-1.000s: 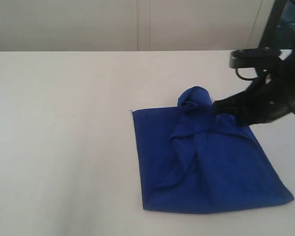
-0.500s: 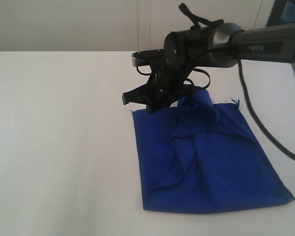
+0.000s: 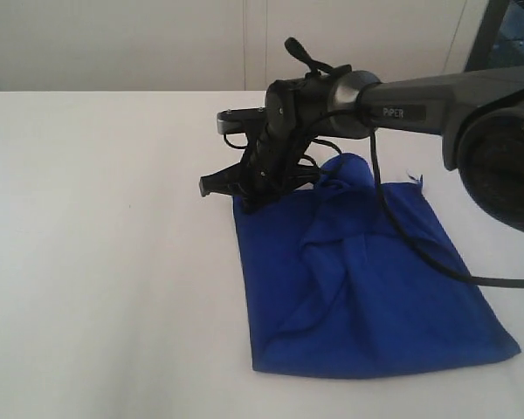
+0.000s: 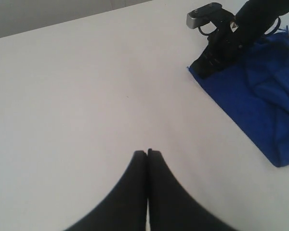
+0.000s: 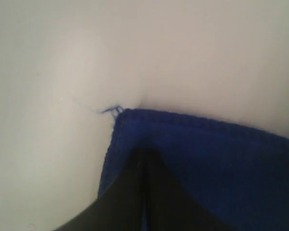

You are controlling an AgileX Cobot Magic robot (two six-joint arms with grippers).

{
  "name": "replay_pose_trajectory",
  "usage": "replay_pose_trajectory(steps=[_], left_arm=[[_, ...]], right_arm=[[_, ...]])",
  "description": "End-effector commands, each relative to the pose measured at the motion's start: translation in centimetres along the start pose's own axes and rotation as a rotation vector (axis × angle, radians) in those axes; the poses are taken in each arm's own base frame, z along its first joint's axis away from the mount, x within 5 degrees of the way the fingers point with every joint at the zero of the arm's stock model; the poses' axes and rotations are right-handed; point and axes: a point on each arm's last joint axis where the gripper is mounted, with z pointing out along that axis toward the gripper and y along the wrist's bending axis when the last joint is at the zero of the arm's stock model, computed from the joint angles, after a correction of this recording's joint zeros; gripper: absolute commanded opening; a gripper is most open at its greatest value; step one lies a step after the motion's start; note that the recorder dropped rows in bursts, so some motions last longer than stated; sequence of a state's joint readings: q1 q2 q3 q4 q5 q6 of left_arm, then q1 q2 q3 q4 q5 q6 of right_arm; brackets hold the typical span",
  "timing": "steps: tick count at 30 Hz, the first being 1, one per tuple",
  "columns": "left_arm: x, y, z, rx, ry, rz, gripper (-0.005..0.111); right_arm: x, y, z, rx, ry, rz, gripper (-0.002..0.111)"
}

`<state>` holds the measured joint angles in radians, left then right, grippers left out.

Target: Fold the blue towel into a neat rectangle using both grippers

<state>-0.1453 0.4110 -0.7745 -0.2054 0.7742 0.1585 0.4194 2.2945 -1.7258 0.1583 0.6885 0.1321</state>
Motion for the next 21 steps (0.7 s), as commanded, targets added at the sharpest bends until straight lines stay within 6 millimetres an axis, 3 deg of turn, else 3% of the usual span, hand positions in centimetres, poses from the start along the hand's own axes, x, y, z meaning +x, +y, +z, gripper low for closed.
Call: replay_pose_trajectory(steps=[1, 10, 21], left_arm=[[0.2, -0.1, 0.0, 0.009, 0.004, 0.001, 0.000], [0.2, -0.1, 0.0, 0.009, 0.004, 0.001, 0.000], [0.2, -0.1, 0.0, 0.009, 0.004, 0.001, 0.000]], right_arm=[[0.2, -0.2, 1.4, 0.002, -0.005, 0.000, 0.000], [-0.5, -0.4, 2.9, -0.009, -0.119, 0.012, 0.000], [-1.5, -0.4, 3.3, -0.025, -0.250, 0.021, 0.000]])
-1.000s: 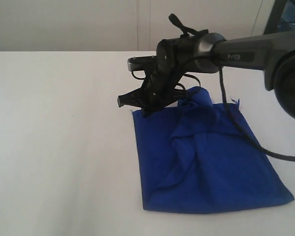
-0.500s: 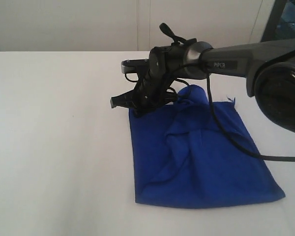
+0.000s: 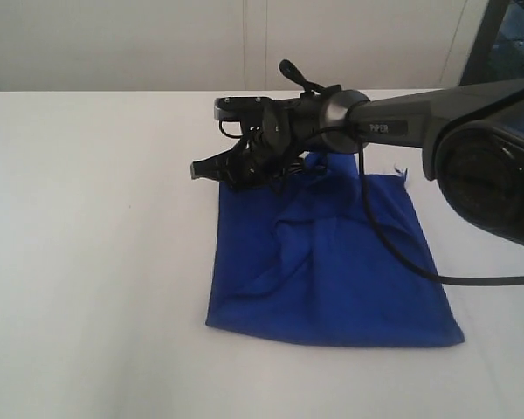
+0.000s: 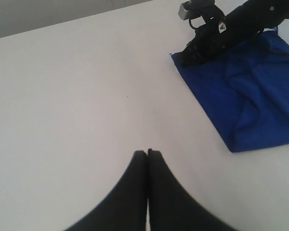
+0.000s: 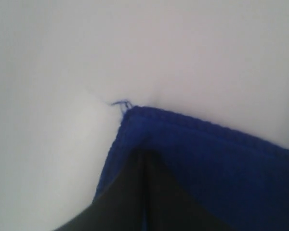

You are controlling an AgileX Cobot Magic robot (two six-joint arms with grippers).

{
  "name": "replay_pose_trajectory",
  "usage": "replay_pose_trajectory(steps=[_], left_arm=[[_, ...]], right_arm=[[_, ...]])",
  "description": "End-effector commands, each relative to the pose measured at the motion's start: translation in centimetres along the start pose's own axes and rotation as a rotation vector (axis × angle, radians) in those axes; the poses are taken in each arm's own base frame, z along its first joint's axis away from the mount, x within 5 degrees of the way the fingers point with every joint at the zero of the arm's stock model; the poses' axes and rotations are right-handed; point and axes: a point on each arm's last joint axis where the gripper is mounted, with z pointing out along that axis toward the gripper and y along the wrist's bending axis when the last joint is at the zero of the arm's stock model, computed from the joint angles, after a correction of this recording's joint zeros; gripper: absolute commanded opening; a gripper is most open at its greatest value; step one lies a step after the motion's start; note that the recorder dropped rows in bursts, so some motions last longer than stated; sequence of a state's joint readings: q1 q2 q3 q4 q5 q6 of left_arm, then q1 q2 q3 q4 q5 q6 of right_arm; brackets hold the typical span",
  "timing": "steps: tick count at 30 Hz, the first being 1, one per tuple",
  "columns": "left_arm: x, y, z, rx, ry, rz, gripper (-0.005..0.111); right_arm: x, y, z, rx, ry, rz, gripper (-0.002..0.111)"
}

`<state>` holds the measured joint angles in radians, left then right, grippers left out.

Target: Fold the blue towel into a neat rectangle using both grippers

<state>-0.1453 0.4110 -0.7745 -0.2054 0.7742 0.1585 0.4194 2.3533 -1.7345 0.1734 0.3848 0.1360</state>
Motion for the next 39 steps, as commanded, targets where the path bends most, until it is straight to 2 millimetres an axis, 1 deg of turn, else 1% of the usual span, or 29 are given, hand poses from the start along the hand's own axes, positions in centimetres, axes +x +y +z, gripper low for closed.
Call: replay_pose_trajectory(steps=[1, 5, 13, 17, 20, 23, 28, 32, 39], left_arm=[[0.2, -0.1, 0.0, 0.009, 0.004, 0.001, 0.000], [0.2, -0.1, 0.0, 0.009, 0.004, 0.001, 0.000], [0.2, -0.1, 0.0, 0.009, 0.004, 0.001, 0.000], [0.2, -0.1, 0.0, 0.009, 0.004, 0.001, 0.000], [0.2, -0.1, 0.0, 0.009, 0.004, 0.001, 0.000], [0.2, -0.1, 0.0, 0.009, 0.004, 0.001, 0.000], [0.2, -0.1, 0.0, 0.009, 0.004, 0.001, 0.000], [0.2, -0.1, 0.0, 0.009, 0.004, 0.001, 0.000], [0.2, -0.1, 0.0, 0.009, 0.004, 0.001, 0.000]], right_arm=[[0.6, -0.4, 1.0, 0.008, -0.005, -0.002, 0.000], [0.2, -0.2, 0.4, 0.005, -0.014, -0.003, 0.000], [-2.8, 1.0, -4.0, -0.027, -0.116, -0.009, 0.000], [-3.6, 1.4, -5.6, -0.034, -0.140, -0.019, 0.000], [-3.6, 1.3, -6.5, -0.027, -0.098, -0.021, 0.000], [-3.6, 0.2, -7.5, -0.005, -0.028, -0.001, 0.000], [-3.8, -2.9, -9.8, 0.047, 0.093, 0.053, 0.000], [-4.2, -5.3, -11.7, 0.077, 0.137, 0.080, 0.000], [-4.5, -8.2, -15.1, 0.110, 0.201, 0.053, 0.000]])
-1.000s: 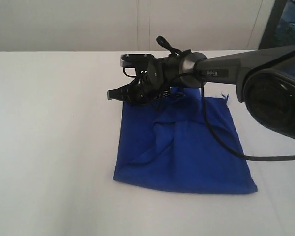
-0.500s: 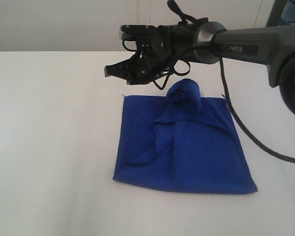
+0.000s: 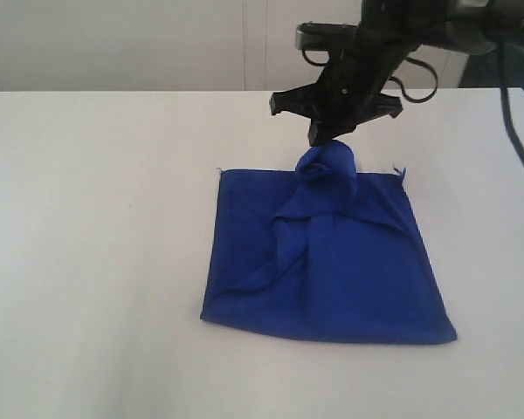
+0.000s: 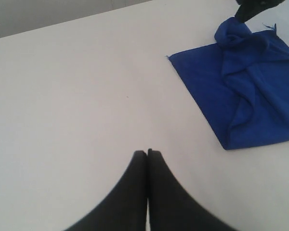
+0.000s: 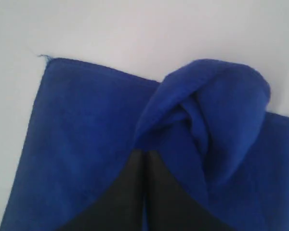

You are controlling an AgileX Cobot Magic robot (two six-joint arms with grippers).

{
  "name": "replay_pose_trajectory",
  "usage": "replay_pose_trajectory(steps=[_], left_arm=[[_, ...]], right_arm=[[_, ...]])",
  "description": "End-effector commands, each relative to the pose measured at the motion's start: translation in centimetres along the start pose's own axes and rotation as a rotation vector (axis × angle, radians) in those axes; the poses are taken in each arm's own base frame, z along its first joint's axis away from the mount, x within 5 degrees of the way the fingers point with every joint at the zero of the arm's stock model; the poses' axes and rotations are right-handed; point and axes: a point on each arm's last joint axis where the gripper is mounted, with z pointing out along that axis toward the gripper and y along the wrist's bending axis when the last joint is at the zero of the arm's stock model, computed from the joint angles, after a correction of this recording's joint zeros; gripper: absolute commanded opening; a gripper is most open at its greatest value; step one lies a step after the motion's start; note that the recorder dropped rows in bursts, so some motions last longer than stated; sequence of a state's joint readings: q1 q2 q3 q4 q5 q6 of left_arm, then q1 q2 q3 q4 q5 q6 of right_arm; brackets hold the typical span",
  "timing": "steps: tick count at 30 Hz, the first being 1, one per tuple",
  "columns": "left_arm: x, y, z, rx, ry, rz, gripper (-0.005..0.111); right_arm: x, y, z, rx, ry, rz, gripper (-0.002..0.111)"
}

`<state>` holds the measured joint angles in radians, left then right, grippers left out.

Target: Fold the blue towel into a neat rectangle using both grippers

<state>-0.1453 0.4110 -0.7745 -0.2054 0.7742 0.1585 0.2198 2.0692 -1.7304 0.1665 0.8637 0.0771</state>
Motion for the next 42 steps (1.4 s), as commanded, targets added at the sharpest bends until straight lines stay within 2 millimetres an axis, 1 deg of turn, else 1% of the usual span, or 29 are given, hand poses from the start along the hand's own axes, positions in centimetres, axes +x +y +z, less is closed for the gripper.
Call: replay_pose_trajectory(steps=[1, 4, 9, 13, 19, 21, 23, 25, 27, 30, 33, 35, 37, 38, 42], left_arm=[[0.2, -0.1, 0.0, 0.009, 0.004, 0.001, 0.000], [0.2, -0.1, 0.0, 0.009, 0.004, 0.001, 0.000], [0.2, -0.1, 0.0, 0.009, 0.004, 0.001, 0.000], [0.2, -0.1, 0.0, 0.009, 0.004, 0.001, 0.000], [0.2, -0.1, 0.0, 0.009, 0.004, 0.001, 0.000], [0.2, -0.1, 0.0, 0.009, 0.004, 0.001, 0.000], [0.2, -0.1, 0.0, 0.009, 0.004, 0.001, 0.000], [0.2, -0.1, 0.0, 0.009, 0.004, 0.001, 0.000], [0.2, -0.1, 0.0, 0.009, 0.004, 0.001, 0.000], [0.2, -0.1, 0.0, 0.009, 0.004, 0.001, 0.000], [0.2, -0.1, 0.0, 0.009, 0.004, 0.001, 0.000], [0.2, -0.1, 0.0, 0.009, 0.004, 0.001, 0.000], [0.2, -0.1, 0.0, 0.009, 0.004, 0.001, 0.000], [0.2, -0.1, 0.0, 0.009, 0.004, 0.001, 0.000], [0.2, -0.1, 0.0, 0.009, 0.004, 0.001, 0.000]], right_arm=[[0.2, -2.0, -2.1, 0.029, 0.040, -0.023, 0.000], [0.3, -3.2, -2.7, 0.045, 0.066, -0.007, 0.000], [0.9, -4.4, -2.6, 0.064, 0.115, -0.011, 0.000], [1.7, -4.8, -1.6, 0.082, 0.129, -0.057, 0.000], [3.1, -5.6, 0.9, 0.098, 0.062, -0.060, 0.000], [3.4, -5.7, 1.4, 0.097, 0.048, -0.054, 0.000], [3.6, -5.3, 1.5, 0.065, 0.053, -0.044, 0.000], [3.9, -4.4, 1.7, 0.009, 0.068, -0.085, 0.000], [4.1, -2.9, 1.8, -0.074, 0.076, -0.135, 0.000], [4.3, -0.5, 1.9, -0.161, 0.072, -0.160, 0.000], [4.6, 1.5, 2.2, -0.185, 0.060, -0.198, 0.000], [4.7, 2.2, 2.3, -0.190, 0.055, -0.213, 0.000], [4.6, 2.2, 2.1, -0.189, 0.046, -0.214, 0.000], [4.4, 2.1, 1.8, -0.188, 0.036, -0.210, 0.000], [3.5, 0.6, -0.5, -0.166, -0.018, -0.181, 0.000]])
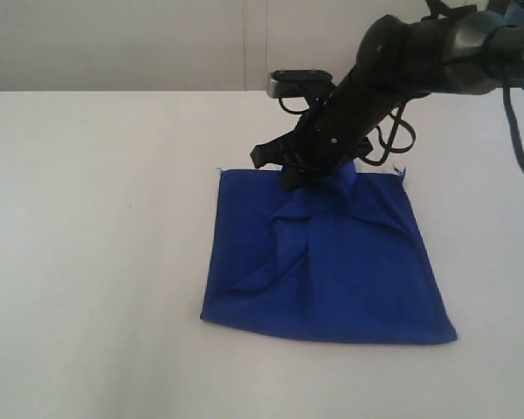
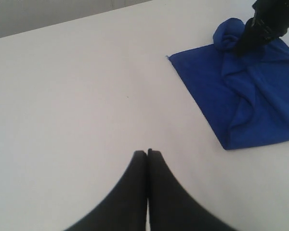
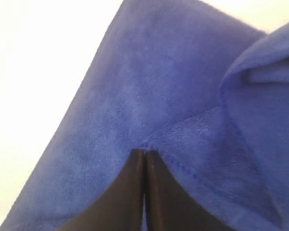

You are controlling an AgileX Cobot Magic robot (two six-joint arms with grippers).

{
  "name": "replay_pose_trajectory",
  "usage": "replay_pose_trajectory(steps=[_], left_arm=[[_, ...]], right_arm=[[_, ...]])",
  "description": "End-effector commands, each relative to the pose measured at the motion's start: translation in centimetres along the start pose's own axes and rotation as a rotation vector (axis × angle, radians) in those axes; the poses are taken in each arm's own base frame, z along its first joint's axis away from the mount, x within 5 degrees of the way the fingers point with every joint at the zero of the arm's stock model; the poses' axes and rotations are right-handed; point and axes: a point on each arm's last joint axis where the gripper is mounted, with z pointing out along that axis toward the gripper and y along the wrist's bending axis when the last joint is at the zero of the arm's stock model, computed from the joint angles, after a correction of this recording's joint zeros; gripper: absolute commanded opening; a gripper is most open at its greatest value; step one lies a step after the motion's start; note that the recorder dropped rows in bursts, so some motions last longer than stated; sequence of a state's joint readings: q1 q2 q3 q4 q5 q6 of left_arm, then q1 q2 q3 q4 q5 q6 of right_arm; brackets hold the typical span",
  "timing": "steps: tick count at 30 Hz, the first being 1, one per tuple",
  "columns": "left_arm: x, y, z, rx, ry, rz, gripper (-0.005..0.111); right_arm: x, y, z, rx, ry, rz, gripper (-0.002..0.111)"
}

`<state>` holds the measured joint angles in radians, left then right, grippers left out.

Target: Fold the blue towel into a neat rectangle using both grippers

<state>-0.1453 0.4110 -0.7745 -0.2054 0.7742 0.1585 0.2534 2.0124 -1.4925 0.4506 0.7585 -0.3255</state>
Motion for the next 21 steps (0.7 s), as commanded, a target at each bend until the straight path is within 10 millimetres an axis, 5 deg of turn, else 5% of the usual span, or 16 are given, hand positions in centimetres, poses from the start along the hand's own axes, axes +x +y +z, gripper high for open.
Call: replay_pose_trajectory(steps=[1, 7, 12, 21], left_arm=[[0.2, -0.1, 0.0, 0.009, 0.004, 0.001, 0.000], [0.2, -0.1, 0.0, 0.009, 0.004, 0.001, 0.000], [0.2, -0.1, 0.0, 0.009, 0.004, 0.001, 0.000], [0.2, -0.1, 0.0, 0.009, 0.004, 0.001, 0.000]], right_arm=[[-0.8, -1.5, -3.4, 0.036, -0.076, 0.018, 0.000], [0.3, -3.8, -4.2, 0.104, 0.005, 0.016, 0.012], [1.4, -4.7, -2.9, 0.155, 0.019, 0.013, 0.028], [2.0, -5.9, 0.1, 0.166, 0.042, 0.085, 0.032]])
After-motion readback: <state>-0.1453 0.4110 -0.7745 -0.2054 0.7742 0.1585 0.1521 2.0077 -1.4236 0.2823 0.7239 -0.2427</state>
